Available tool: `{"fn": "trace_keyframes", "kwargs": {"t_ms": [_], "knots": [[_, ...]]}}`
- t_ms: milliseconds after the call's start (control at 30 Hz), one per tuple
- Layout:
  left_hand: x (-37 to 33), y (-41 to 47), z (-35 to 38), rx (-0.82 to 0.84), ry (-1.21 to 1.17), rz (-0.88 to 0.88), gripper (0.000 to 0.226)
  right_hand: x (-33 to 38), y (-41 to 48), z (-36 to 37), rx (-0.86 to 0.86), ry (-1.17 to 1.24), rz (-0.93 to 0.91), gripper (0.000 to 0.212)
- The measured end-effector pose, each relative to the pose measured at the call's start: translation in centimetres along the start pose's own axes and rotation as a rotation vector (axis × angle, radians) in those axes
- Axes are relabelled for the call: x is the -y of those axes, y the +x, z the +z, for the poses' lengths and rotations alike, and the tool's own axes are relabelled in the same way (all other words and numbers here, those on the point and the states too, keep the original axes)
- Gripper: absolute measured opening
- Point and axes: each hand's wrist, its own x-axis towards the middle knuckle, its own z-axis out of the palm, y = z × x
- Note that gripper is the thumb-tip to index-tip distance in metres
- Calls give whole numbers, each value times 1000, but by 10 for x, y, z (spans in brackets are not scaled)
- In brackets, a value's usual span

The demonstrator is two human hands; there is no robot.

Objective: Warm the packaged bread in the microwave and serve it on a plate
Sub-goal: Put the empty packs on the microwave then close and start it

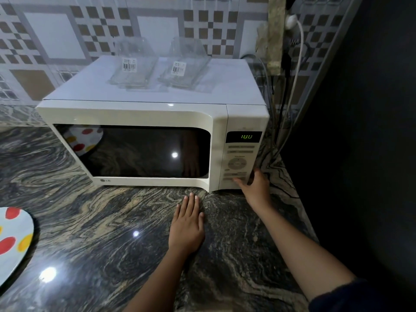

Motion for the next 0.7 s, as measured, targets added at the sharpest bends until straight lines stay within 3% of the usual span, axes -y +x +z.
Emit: {"fn": "trace_keyframes", "kwargs": {"t_ms": [267, 433, 533, 700], "knots": [[0, 1, 1, 15, 13, -1, 78, 11, -6, -6, -2, -127, -18, 49], [-1, 4, -7, 134, 17, -40, 57, 26, 0, -29, 91, -204, -108, 48], [-7, 15, -24, 135, -215, -78, 54, 41, 1, -44, 73, -234, -143, 43], [-40, 31, -74, -155, -666, -149, 33, 64, 2, -72, 16, -117, -287, 35]]}}
